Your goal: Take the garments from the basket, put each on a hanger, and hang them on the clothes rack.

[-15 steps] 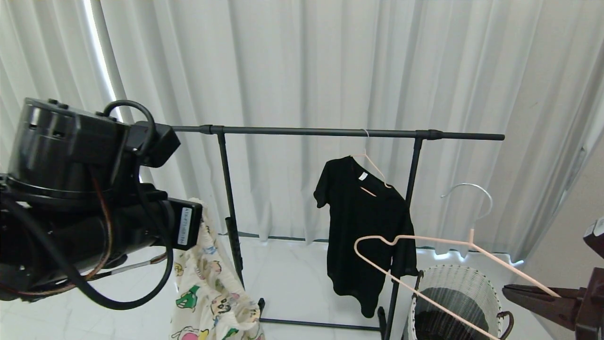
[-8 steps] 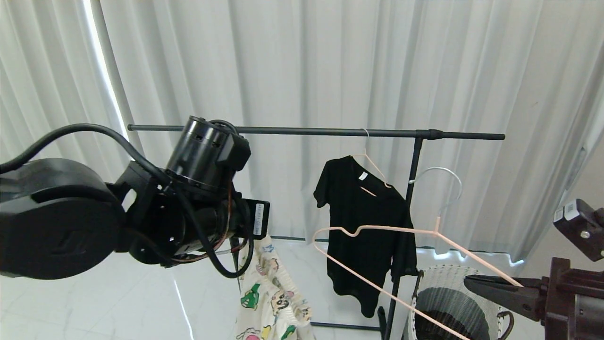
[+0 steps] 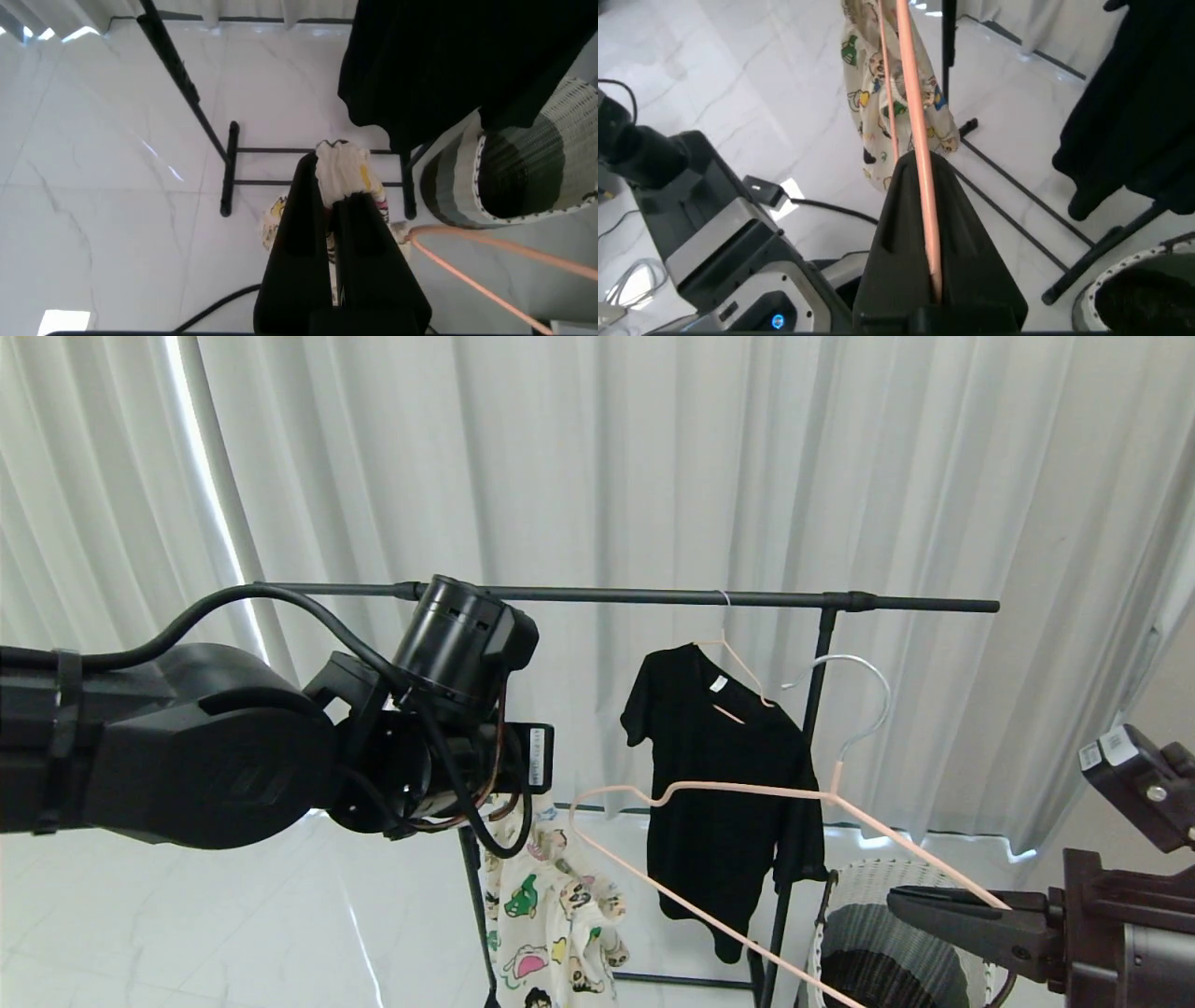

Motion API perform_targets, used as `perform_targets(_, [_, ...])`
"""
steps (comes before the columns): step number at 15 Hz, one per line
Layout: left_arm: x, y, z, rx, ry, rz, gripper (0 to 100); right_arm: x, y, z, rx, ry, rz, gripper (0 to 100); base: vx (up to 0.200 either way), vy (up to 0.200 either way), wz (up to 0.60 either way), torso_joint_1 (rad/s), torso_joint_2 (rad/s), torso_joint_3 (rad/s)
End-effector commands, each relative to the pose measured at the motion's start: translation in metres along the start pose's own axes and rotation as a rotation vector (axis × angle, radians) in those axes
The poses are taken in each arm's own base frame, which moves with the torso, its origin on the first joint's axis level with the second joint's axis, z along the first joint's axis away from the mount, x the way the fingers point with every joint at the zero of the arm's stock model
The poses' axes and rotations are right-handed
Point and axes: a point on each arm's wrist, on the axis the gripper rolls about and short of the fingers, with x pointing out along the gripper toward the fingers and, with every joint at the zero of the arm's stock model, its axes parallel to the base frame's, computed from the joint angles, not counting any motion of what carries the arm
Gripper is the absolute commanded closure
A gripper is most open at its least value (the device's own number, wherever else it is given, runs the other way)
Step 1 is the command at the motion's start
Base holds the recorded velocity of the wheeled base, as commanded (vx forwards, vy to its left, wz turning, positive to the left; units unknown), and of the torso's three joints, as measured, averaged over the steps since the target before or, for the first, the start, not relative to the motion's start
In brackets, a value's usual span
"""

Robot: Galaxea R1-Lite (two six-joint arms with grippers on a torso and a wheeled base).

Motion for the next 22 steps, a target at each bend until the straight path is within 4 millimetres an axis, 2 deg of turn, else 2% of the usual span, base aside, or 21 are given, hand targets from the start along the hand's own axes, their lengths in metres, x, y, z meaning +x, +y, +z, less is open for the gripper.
perform_targets(1, [0.002, 0.003, 0.000, -0.006, 0.002, 0.008, 100, 0.006, 0.002, 0.005, -0.004, 0.005, 0.011, 100, 0.000, 0.000, 0.00, 0.000, 0.00, 0.000])
perform_targets(5, [0.001, 0.005, 0.004, -0.014, -0.009, 0.018, 100, 0.019, 0.010, 0.014, -0.002, 0.009, 0.053, 100, 0.000, 0.000, 0.00, 0.000, 0.00, 0.000])
perform_targets(9, [-0.003, 0.007, 0.006, -0.020, -0.021, 0.015, 100, 0.040, 0.008, 0.017, 0.006, -0.005, 0.058, 100, 0.000, 0.000, 0.00, 0.000, 0.00, 0.000])
perform_targets(17, [-0.015, 0.010, 0.009, -0.033, -0.050, 0.008, 100, 0.075, 0.000, 0.012, 0.015, -0.010, 0.016, 100, 0.000, 0.000, 0.00, 0.000, 0.00, 0.000])
perform_targets(19, [-0.014, 0.011, 0.010, -0.034, -0.069, 0.059, 100, 0.088, -0.002, 0.012, 0.037, -0.031, -0.022, 100, 0.000, 0.000, 0.00, 0.000, 0.00, 0.000])
perform_targets(22, [-0.023, 0.006, 0.011, -0.027, -0.088, 0.037, 100, 0.099, 0.000, 0.009, 0.035, -0.030, -0.009, 100, 0.000, 0.000, 0.00, 0.000, 0.00, 0.000])
